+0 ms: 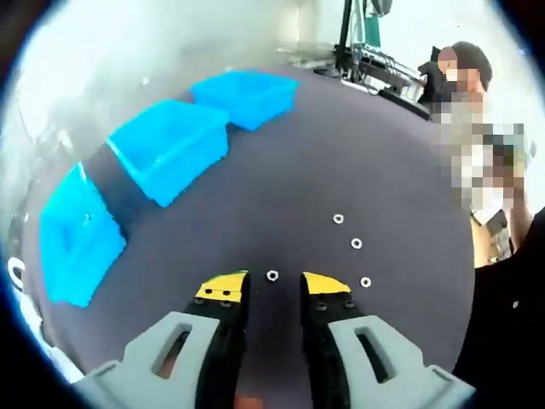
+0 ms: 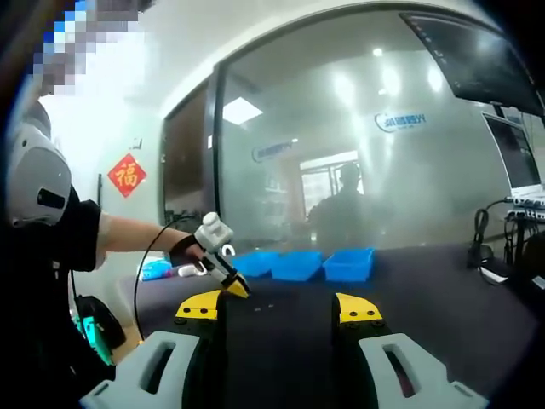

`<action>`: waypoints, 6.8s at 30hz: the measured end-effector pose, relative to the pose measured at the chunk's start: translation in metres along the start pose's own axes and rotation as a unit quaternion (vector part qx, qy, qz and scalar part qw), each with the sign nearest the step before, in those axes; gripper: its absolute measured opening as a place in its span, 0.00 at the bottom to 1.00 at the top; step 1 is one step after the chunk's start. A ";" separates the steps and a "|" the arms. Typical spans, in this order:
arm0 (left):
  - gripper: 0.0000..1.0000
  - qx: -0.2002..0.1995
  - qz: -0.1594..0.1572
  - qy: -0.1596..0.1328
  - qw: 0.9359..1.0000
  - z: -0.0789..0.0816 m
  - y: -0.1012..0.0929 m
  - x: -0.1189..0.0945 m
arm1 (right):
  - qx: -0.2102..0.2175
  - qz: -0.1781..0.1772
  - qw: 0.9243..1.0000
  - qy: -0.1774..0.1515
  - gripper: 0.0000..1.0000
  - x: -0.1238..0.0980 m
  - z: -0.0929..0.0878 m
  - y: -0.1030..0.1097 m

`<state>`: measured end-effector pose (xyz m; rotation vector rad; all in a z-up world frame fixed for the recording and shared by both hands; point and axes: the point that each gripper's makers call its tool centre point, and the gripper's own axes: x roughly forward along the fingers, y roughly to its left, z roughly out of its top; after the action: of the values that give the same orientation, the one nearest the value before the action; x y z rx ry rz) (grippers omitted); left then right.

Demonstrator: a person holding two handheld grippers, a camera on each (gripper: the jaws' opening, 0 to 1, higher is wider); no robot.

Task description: Sort the screws, nuts, and washers into the corresponding bins

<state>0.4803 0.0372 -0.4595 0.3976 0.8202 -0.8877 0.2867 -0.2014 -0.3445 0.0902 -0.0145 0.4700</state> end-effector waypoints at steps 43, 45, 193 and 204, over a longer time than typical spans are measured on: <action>0.05 -0.131 0.039 -0.198 0.970 0.014 0.003 -0.044 | -0.006 0.010 1.000 0.002 0.45 0.007 0.002 0.010; 0.05 -0.132 0.046 -0.219 0.966 0.015 0.005 -0.053 | -0.007 0.012 1.000 0.003 0.45 0.008 0.002 0.012; 0.38 -0.146 0.209 -0.332 0.908 0.028 0.095 -0.120 | -0.017 0.038 0.999 -0.004 0.45 0.015 0.016 0.035; 0.40 -0.105 0.183 -0.363 0.908 -0.018 -0.020 -0.159 | -0.016 0.048 0.999 0.004 0.45 0.022 0.009 0.039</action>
<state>0.3986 0.1200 -0.3480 0.0080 0.1320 -0.5195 0.2889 -0.1570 -0.3317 0.0574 -0.0189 0.5653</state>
